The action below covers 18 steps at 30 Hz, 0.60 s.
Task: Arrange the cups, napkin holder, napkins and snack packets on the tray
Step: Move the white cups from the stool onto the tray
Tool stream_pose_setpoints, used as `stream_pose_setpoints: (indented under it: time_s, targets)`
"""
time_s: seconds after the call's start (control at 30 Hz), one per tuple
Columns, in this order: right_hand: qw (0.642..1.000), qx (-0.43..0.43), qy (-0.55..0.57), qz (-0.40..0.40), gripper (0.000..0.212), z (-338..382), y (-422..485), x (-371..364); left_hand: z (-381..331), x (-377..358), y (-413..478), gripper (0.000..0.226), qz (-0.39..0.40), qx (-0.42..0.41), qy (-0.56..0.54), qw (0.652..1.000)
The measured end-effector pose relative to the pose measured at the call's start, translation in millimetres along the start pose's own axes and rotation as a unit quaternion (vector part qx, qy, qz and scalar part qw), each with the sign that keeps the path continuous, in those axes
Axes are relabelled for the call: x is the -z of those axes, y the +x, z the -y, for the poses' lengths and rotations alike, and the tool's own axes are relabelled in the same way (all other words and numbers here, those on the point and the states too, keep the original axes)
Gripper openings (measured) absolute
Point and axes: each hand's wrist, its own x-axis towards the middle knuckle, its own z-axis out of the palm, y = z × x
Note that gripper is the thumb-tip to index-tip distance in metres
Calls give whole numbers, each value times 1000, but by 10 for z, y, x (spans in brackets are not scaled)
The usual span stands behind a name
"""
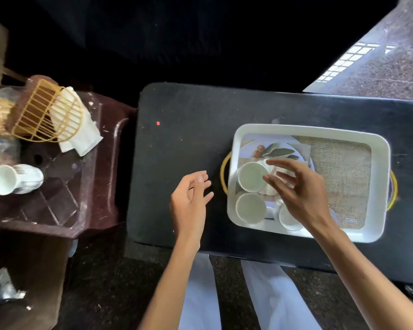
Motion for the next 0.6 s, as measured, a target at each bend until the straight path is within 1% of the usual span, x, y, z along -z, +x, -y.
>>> stream_pose_setpoints:
  time_s: [0.13,0.23,0.43,0.6]
  targets:
    - [999,32,23,4,26,347,-18,-267,-109,552,-36,19,-49,-24,-17,998]
    - [997,37,55,27,23,664,-17,-664,-160,1094,-13,20,-98,-32,-43,994]
    - [991,36,66,111,22,1202,-44,-1614,-268,2173,190,26,-199,-64,-87,974]
    - [985,58,28,163,23,1465,-88,-2342,-323,2814,506,28,-254,-87,-99,958]
